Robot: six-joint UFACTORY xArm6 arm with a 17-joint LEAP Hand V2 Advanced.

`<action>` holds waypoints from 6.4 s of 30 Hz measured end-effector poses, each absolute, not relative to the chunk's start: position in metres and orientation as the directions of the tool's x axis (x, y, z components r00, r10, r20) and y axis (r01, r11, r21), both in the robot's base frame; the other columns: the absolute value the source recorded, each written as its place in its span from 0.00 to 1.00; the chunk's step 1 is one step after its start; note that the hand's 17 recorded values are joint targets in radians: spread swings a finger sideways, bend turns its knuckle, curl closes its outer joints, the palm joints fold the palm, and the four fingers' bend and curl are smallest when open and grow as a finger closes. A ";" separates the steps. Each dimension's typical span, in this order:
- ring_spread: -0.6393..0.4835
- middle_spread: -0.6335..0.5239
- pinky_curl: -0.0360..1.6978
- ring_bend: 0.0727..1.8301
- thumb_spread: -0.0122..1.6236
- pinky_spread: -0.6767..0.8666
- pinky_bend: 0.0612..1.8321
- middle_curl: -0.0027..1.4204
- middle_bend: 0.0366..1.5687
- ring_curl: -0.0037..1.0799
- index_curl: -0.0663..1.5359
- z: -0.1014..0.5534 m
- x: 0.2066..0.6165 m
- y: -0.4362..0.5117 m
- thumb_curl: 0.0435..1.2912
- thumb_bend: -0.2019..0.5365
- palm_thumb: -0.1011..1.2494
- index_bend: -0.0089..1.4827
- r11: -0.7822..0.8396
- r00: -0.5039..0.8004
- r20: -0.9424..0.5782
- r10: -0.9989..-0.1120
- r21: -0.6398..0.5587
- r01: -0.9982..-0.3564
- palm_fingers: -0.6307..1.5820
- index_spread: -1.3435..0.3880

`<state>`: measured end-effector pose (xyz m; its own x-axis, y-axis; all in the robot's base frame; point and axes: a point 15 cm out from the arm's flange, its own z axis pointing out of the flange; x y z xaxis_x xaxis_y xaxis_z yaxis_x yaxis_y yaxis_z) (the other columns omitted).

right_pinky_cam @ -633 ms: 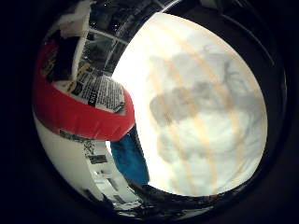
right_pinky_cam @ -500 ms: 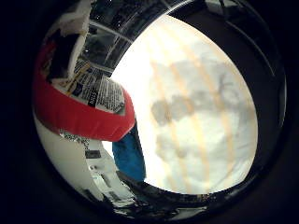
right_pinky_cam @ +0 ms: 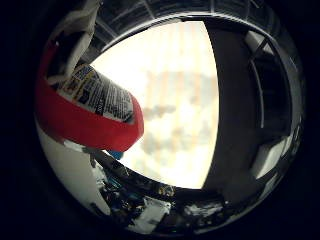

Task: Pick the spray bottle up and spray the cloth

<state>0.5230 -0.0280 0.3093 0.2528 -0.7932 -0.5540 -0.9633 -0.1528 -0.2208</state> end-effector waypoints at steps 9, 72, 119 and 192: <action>0.43 0.47 0.75 0.80 0.38 0.33 0.56 0.44 0.86 0.54 0.51 0.332 0.516 0.045 0.70 0.24 0.84 0.76 -0.424 0.409 -0.388 -0.826 -0.051 -0.904 0.82 0.64; 0.43 0.47 0.76 0.80 0.35 0.30 0.55 0.44 0.86 0.55 0.52 0.319 0.476 0.146 0.71 0.24 0.83 0.77 -0.642 0.776 0.317 -0.545 0.438 -0.630 0.82 0.64; 0.43 0.47 0.76 0.80 0.35 0.31 0.55 0.44 0.86 0.55 0.52 0.255 0.523 0.448 0.73 0.25 0.83 0.76 -0.510 0.650 -0.566 -0.506 -0.411 -0.755 0.82 0.64; 0.67 0.56 0.25 0.23 0.62 0.70 0.20 0.22 0.14 0.20 0.28 0.123 0.517 0.419 0.22 0.24 0.50 0.12 -0.618 0.643 -0.563 -0.519 -0.273 -0.737 0.35 0.60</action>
